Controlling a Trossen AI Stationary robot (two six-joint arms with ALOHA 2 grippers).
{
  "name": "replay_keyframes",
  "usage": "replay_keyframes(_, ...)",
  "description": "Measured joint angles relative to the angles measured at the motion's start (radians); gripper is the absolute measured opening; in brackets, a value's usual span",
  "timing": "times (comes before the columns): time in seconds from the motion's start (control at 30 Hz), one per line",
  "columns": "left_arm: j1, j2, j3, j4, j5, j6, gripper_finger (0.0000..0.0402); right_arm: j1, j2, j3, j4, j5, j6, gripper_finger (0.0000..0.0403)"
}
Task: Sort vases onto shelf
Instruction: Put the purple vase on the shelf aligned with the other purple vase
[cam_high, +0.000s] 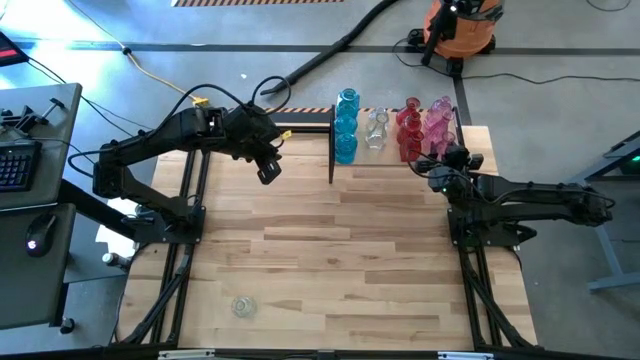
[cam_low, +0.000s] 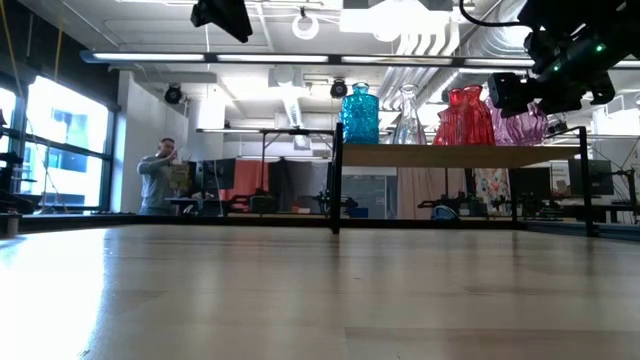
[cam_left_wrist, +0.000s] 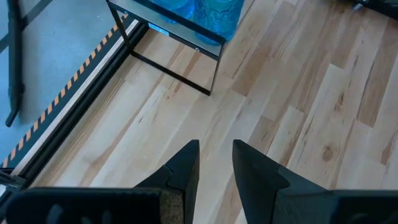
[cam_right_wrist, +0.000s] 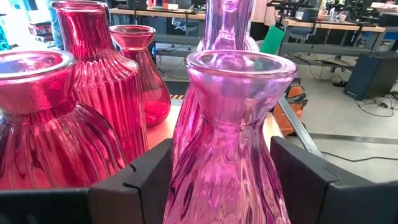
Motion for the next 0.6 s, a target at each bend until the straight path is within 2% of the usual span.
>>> replay_keyframes(0.6, 0.0, 0.0, 0.0, 0.0, 0.0, 0.0, 0.0088, 0.0, 0.006, 0.002, -0.016, -0.045, 0.001, 0.0218)
